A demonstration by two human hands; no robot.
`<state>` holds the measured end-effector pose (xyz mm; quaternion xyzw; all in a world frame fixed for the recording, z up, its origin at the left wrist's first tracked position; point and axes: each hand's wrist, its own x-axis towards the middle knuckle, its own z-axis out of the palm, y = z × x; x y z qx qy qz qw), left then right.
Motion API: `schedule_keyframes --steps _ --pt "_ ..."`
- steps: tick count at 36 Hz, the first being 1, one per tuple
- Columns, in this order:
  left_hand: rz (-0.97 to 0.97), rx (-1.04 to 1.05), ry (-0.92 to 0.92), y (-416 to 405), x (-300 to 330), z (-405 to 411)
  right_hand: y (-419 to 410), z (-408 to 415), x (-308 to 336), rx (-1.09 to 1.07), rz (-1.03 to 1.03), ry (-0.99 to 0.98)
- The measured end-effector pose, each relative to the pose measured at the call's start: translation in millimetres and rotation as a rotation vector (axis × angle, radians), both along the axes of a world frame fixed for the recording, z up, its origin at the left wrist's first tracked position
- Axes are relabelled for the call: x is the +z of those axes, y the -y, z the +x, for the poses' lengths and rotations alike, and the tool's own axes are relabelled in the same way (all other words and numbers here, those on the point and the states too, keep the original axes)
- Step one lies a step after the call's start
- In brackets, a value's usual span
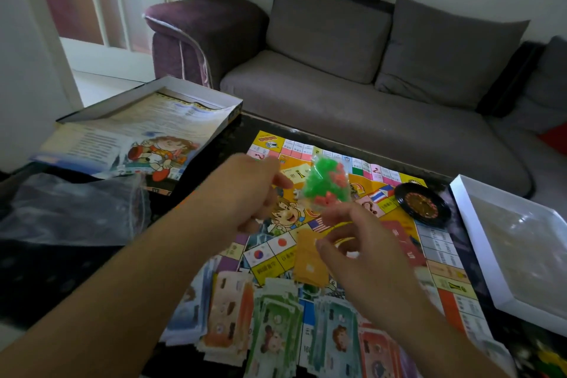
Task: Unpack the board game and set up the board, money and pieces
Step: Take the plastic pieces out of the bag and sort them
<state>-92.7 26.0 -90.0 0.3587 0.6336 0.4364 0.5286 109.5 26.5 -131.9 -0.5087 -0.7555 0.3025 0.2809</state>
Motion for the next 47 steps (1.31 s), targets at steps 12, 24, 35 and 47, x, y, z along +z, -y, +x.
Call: schedule_keyframes --steps 12,24,35,47 --pt "-0.03 0.253 0.297 -16.2 -4.3 -58.4 -99.9 -119.0 -44.6 0.191 0.085 0.396" --pt "-0.028 0.144 0.209 -24.1 5.6 -29.7 -95.2 -98.8 -47.7 0.064 0.144 0.346" --pt "0.108 -0.147 -0.014 3.5 -17.1 3.2 -6.1 28.2 9.5 -0.034 -0.092 -0.086" --pt "0.059 -0.291 0.407 27.1 -22.5 74.2 11.5 59.3 37.3 -0.077 -0.146 -0.579"
